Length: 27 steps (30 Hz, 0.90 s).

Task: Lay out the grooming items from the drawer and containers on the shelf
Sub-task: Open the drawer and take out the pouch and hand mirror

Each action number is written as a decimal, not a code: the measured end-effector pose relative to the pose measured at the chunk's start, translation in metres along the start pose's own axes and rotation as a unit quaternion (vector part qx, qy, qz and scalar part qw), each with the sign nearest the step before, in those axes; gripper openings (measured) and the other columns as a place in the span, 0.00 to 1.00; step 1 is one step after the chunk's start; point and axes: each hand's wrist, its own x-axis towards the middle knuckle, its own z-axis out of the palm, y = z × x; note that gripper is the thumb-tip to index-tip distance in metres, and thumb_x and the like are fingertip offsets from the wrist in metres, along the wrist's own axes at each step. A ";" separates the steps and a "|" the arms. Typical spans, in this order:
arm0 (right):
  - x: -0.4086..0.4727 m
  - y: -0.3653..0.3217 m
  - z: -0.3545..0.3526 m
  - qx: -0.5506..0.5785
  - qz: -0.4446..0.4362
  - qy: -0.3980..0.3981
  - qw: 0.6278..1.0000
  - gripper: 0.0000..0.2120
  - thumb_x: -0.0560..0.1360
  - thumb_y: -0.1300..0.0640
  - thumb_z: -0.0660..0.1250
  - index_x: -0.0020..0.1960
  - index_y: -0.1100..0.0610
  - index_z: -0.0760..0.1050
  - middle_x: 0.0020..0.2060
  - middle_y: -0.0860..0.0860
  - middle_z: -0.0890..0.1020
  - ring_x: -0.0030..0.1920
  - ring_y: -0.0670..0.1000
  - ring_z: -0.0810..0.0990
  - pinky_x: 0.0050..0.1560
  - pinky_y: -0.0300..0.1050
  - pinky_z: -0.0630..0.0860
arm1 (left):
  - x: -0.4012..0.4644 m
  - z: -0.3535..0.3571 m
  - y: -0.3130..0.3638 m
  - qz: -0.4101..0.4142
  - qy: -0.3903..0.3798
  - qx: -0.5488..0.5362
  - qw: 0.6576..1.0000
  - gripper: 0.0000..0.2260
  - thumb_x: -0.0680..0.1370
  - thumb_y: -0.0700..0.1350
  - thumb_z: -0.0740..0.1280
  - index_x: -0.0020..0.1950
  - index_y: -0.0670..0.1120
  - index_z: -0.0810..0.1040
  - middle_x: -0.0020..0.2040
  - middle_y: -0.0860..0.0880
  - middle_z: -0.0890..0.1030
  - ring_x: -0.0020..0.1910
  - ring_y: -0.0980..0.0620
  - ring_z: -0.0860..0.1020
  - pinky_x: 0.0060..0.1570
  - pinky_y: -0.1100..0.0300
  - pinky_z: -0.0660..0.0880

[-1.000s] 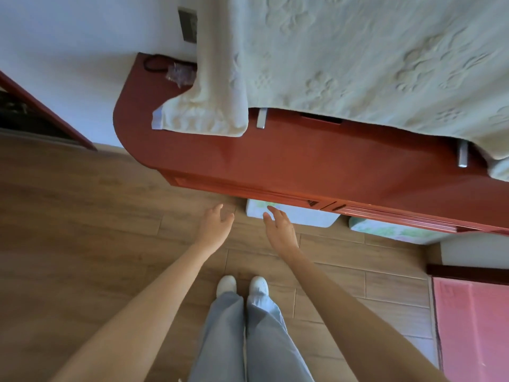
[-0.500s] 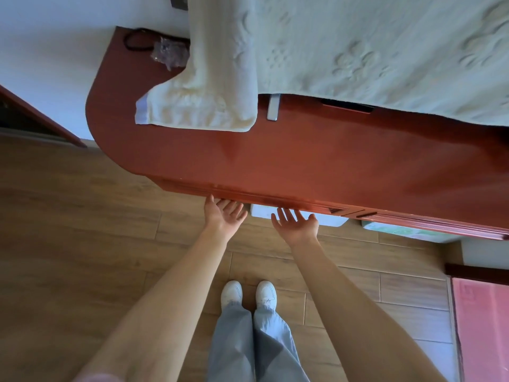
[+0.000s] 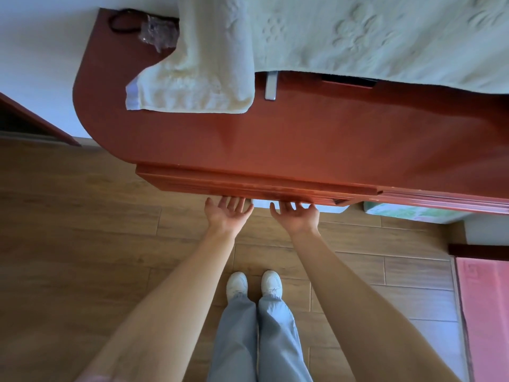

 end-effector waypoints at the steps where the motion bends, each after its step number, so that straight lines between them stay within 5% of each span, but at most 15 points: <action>1: -0.003 0.002 -0.006 0.005 0.003 -0.002 1.000 0.15 0.80 0.46 0.50 0.55 0.53 0.71 0.62 0.52 0.76 0.63 0.52 0.74 0.69 0.59 0.61 | -0.002 -0.005 -0.001 0.002 0.002 0.002 1.000 0.26 0.81 0.59 0.47 0.72 0.45 0.67 0.71 0.44 0.68 0.71 0.45 0.66 0.71 0.41 0.57; 5: -0.017 0.012 -0.033 0.024 0.004 0.000 1.000 0.22 0.81 0.42 0.44 0.61 0.52 0.71 0.61 0.54 0.76 0.65 0.53 0.71 0.68 0.59 0.60 | -0.014 -0.031 -0.009 0.009 0.005 0.011 1.000 0.26 0.82 0.59 0.48 0.71 0.44 0.67 0.70 0.44 0.69 0.71 0.44 0.66 0.71 0.42 0.59; 13: -0.054 0.034 -0.092 0.020 0.025 -0.004 0.999 0.23 0.81 0.41 0.44 0.57 0.52 0.72 0.57 0.54 0.78 0.64 0.53 0.72 0.69 0.59 0.60 | -0.041 -0.093 -0.033 0.033 0.032 0.003 0.999 0.23 0.82 0.57 0.48 0.68 0.45 0.70 0.70 0.44 0.70 0.71 0.45 0.66 0.70 0.43 0.60; 19: -0.073 0.044 -0.123 0.029 0.037 -0.012 0.999 0.23 0.81 0.42 0.43 0.59 0.52 0.71 0.63 0.53 0.76 0.66 0.52 0.71 0.68 0.59 0.61 | -0.064 -0.123 -0.043 0.044 0.027 -0.006 0.999 0.23 0.82 0.57 0.49 0.70 0.45 0.68 0.71 0.44 0.68 0.70 0.44 0.66 0.69 0.42 0.61; 23: -0.083 0.049 -0.137 0.035 0.039 -0.013 0.999 0.24 0.82 0.43 0.43 0.69 0.52 0.66 0.69 0.53 0.71 0.70 0.53 0.67 0.66 0.60 0.60 | -0.075 -0.136 -0.050 0.045 0.021 -0.017 0.999 0.23 0.82 0.56 0.50 0.68 0.44 0.70 0.69 0.44 0.71 0.68 0.44 0.69 0.69 0.42 0.61; 27: -0.095 0.049 -0.145 -0.017 0.038 0.014 0.999 0.25 0.82 0.43 0.43 0.67 0.55 0.69 0.65 0.53 0.74 0.67 0.54 0.71 0.68 0.59 0.62 | -0.086 -0.145 -0.053 0.050 0.006 0.031 0.998 0.23 0.82 0.56 0.50 0.68 0.44 0.71 0.64 0.44 0.76 0.65 0.44 0.73 0.68 0.43 0.63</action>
